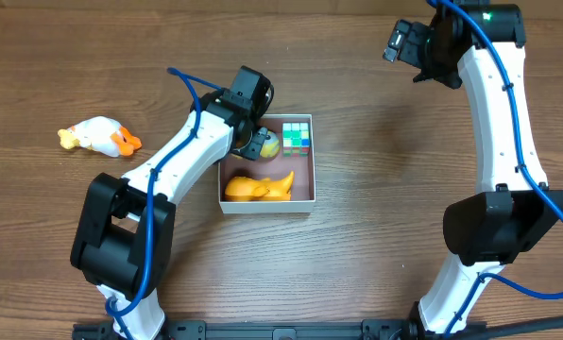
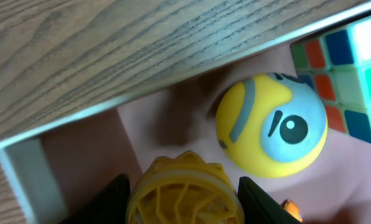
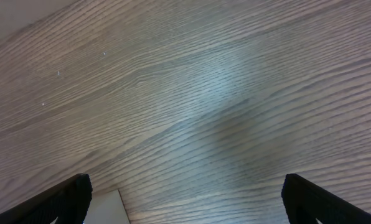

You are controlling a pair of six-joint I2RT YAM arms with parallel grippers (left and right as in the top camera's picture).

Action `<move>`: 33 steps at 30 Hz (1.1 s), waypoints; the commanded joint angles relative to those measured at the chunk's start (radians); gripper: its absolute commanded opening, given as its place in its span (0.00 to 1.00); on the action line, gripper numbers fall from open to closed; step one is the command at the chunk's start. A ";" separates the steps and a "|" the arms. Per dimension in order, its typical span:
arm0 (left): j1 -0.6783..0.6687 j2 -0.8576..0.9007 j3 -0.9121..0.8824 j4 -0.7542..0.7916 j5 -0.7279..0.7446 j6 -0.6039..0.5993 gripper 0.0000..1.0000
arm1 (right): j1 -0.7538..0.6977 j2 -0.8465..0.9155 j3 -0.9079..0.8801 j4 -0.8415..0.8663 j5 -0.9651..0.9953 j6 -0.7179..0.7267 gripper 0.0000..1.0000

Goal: Pack container
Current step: 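Carry the wheel over the box with the left gripper, then lower the wheel into the box beside the ball and release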

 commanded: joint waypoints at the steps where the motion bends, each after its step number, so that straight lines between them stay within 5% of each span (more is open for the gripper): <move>1: 0.000 0.000 -0.044 0.032 -0.016 0.011 0.41 | 0.002 -0.002 0.023 0.003 0.002 0.008 1.00; 8: 0.000 0.000 -0.057 0.065 -0.062 -0.016 0.46 | 0.002 -0.002 0.023 0.003 0.002 0.008 1.00; 14: 0.000 0.000 -0.057 0.072 -0.062 -0.016 1.00 | 0.002 -0.002 0.023 0.003 0.002 0.008 1.00; 33: -0.002 -0.001 0.072 -0.009 -0.038 -0.016 0.98 | 0.002 -0.002 0.023 0.003 0.002 0.008 1.00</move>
